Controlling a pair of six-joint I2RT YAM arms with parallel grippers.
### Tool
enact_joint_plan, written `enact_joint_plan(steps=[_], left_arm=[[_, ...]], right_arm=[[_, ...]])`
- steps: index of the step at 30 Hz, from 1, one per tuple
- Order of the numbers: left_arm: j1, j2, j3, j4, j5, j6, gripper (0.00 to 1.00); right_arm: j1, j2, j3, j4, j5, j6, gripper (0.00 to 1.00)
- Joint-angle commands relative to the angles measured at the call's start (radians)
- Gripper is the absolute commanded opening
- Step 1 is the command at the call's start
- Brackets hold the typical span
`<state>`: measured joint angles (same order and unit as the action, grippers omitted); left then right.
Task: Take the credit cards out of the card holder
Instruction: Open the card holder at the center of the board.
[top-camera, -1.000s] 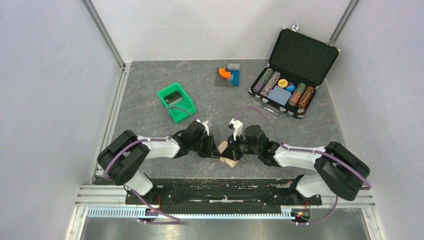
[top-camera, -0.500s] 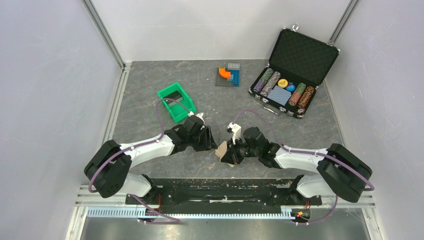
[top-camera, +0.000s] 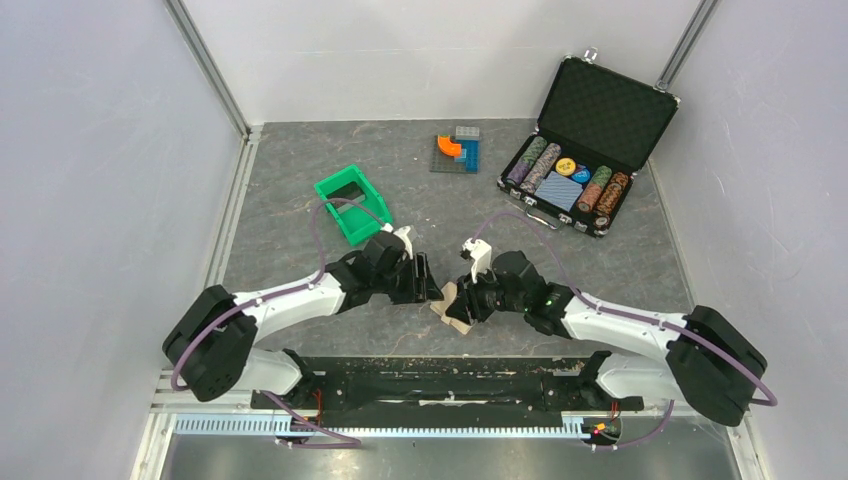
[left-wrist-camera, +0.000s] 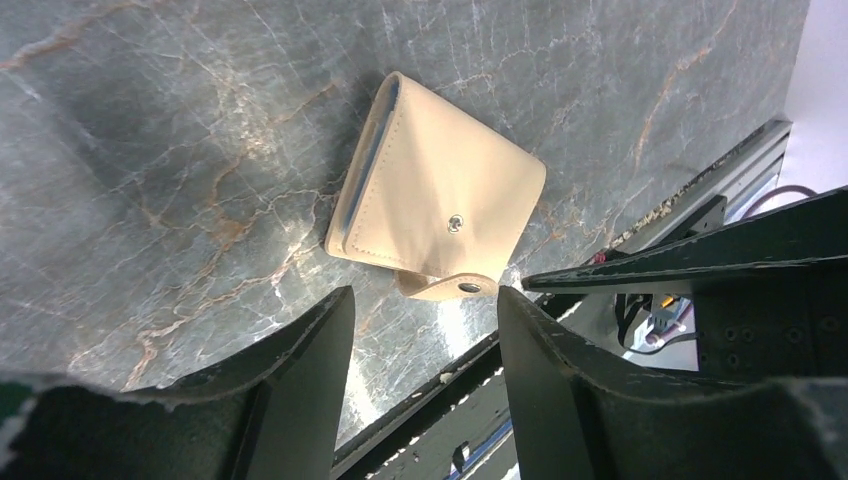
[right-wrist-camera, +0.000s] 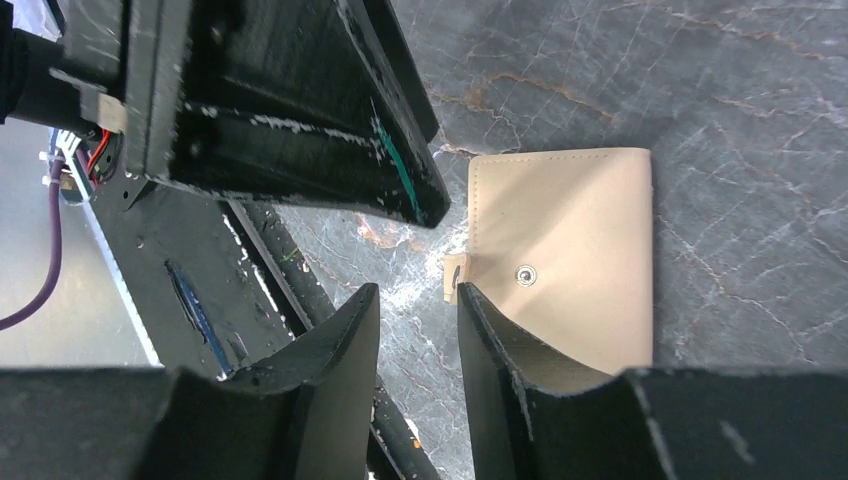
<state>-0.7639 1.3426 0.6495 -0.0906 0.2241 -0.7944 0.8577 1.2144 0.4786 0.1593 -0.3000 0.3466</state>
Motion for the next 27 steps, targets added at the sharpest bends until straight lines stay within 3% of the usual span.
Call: enact_joint_plan(steps=[1,7,12,27], left_arm=[[-0.008,0.034,0.0,0.078,0.063,0.002,0.62],[-0.012,0.093,0.022,0.088,0.072,0.02,0.62],[-0.012,0.07,-0.014,0.087,0.021,0.003,0.61],[-0.013,0.008,-0.064,0.086,0.006,-0.028,0.6]], right_arm=[[0.003,-0.045,0.041,-0.028,0.061,-0.028,0.38],[0.002,-0.116,0.023,-0.034,0.179,-0.037,0.37],[0.001,-0.089,0.007,-0.03,0.355,-0.04,0.3],[0.0,0.087,-0.027,0.049,0.311,-0.037,0.25]])
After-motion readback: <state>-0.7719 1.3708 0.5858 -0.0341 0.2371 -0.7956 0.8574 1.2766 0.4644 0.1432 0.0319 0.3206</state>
